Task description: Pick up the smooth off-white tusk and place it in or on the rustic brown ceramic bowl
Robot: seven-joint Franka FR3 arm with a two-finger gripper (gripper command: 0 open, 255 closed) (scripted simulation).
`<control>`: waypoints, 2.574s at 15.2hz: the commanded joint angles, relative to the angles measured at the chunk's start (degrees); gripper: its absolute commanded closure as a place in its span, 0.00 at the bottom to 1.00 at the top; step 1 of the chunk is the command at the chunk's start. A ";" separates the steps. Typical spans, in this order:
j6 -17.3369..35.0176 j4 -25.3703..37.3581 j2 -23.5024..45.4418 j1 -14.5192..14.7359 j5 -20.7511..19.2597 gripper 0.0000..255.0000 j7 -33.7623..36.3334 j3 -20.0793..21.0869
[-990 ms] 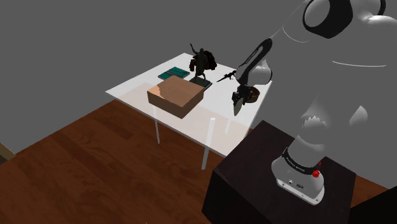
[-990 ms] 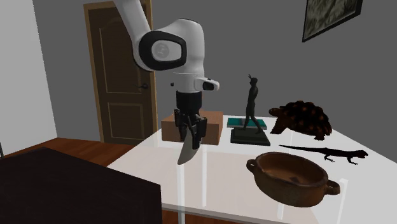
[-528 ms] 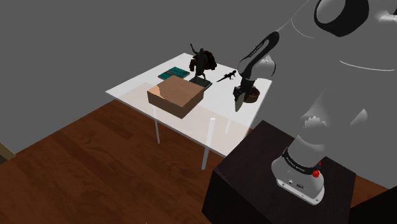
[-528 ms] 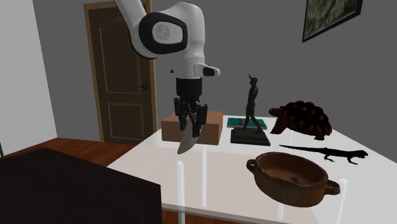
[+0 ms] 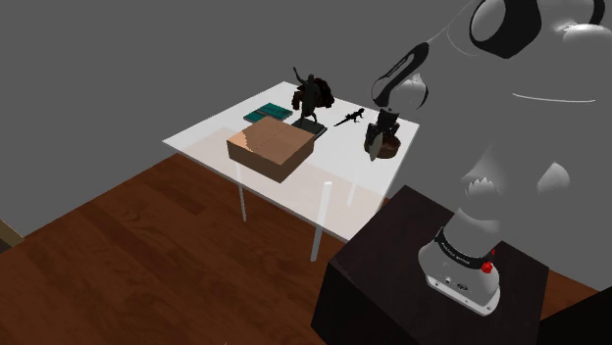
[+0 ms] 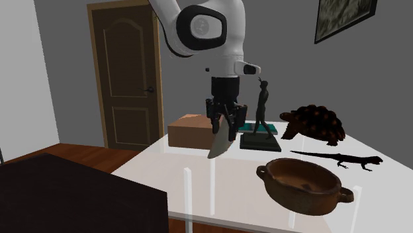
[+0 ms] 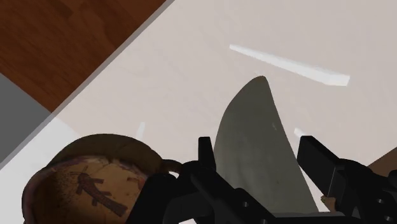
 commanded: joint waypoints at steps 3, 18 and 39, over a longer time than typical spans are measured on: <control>-3.95 8.74 5.17 -3.00 0.84 1.00 -3.74 -0.69; -19.65 45.56 27.12 -12.92 2.62 1.00 -11.09 -1.12; -13.38 46.47 34.34 -13.63 3.87 1.00 -12.09 0.01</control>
